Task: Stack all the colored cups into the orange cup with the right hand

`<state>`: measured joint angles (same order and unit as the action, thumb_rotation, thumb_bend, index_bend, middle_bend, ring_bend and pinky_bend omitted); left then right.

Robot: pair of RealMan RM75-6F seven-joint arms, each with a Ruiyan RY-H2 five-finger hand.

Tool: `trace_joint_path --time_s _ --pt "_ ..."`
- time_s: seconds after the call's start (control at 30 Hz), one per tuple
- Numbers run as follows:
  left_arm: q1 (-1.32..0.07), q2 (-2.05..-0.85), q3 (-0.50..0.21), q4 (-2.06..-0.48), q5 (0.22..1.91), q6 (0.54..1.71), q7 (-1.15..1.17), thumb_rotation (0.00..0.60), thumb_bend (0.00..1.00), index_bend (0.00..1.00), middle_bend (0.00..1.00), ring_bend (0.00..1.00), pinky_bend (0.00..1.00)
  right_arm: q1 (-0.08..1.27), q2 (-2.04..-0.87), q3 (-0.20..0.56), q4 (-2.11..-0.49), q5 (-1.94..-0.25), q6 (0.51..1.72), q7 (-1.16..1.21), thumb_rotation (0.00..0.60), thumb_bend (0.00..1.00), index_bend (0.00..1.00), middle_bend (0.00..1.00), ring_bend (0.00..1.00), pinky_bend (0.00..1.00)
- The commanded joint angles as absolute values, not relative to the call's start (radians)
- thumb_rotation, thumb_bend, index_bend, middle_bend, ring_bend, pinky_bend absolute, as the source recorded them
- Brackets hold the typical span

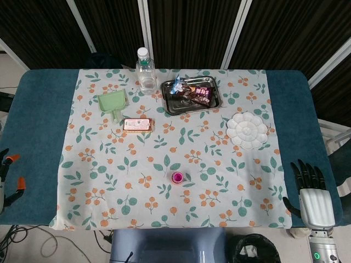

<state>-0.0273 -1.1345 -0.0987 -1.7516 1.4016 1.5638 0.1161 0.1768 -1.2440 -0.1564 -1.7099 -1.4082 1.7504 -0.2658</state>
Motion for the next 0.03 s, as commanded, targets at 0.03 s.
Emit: trace_joint_path --time_s 0.03 --pt "-0.027 -1.135 -0.097 -1.751 1.403 1.562 0.116 0.600 0.46 0.23 0.06 0.00 0.05 0.167 -1.236 -0.144 -1.712 -1.413 1.738 -0.264 0.600 0.31 0.00 0.00 0.00 0.07"
